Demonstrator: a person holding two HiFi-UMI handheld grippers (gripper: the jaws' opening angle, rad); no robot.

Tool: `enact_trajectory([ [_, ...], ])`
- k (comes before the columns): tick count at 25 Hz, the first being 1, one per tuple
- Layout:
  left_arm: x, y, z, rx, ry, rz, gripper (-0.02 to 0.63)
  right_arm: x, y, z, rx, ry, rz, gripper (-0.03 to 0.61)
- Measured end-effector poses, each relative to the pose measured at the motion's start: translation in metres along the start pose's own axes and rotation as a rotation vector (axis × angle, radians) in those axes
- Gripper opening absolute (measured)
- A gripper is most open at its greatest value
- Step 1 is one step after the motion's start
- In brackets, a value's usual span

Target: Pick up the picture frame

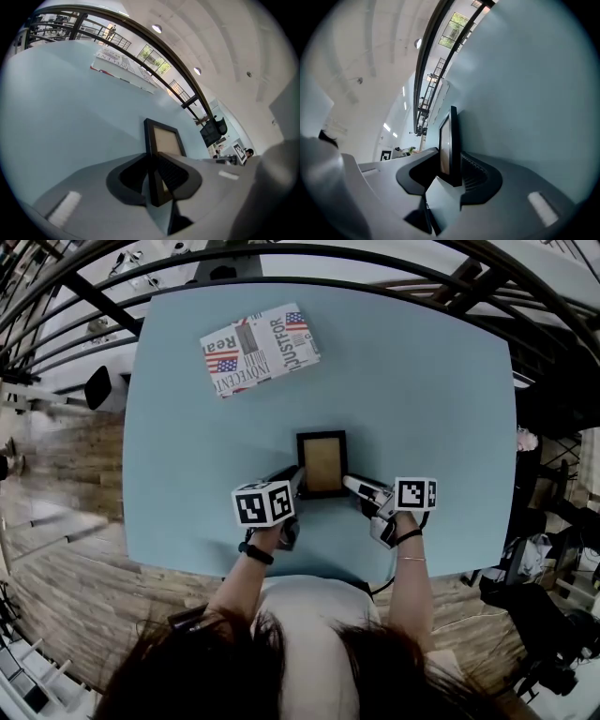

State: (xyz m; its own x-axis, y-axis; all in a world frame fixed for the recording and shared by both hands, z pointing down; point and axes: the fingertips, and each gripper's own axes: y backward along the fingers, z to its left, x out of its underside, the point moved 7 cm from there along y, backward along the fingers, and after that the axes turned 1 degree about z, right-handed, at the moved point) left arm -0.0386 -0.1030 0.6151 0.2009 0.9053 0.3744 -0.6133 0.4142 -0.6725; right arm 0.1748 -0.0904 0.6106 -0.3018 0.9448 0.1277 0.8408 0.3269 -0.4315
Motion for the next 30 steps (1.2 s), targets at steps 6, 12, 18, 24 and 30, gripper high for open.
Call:
enact_trajectory([
  [6,-0.003,0.001,0.005,0.006,0.032,-0.003,0.103,-0.014,-0.003,-0.006,-0.151,-0.045,0.062,0.133],
  [12,-0.002,0.0,0.005,0.037,0.058,0.0,0.095,-0.025,-0.028,0.009,-0.201,0.031,0.079,0.133],
  [18,-0.003,0.001,0.003,0.038,0.046,-0.006,0.095,-0.026,-0.046,0.022,-0.212,0.008,0.04,0.133],
  [24,-0.003,0.002,0.004,0.042,0.06,-0.005,0.095,-0.024,-0.055,0.023,-0.129,0.03,0.017,0.03],
  [30,-0.002,0.001,0.004,0.038,0.061,-0.016,0.095,-0.021,-0.052,0.022,-0.109,0.05,-0.02,0.012],
])
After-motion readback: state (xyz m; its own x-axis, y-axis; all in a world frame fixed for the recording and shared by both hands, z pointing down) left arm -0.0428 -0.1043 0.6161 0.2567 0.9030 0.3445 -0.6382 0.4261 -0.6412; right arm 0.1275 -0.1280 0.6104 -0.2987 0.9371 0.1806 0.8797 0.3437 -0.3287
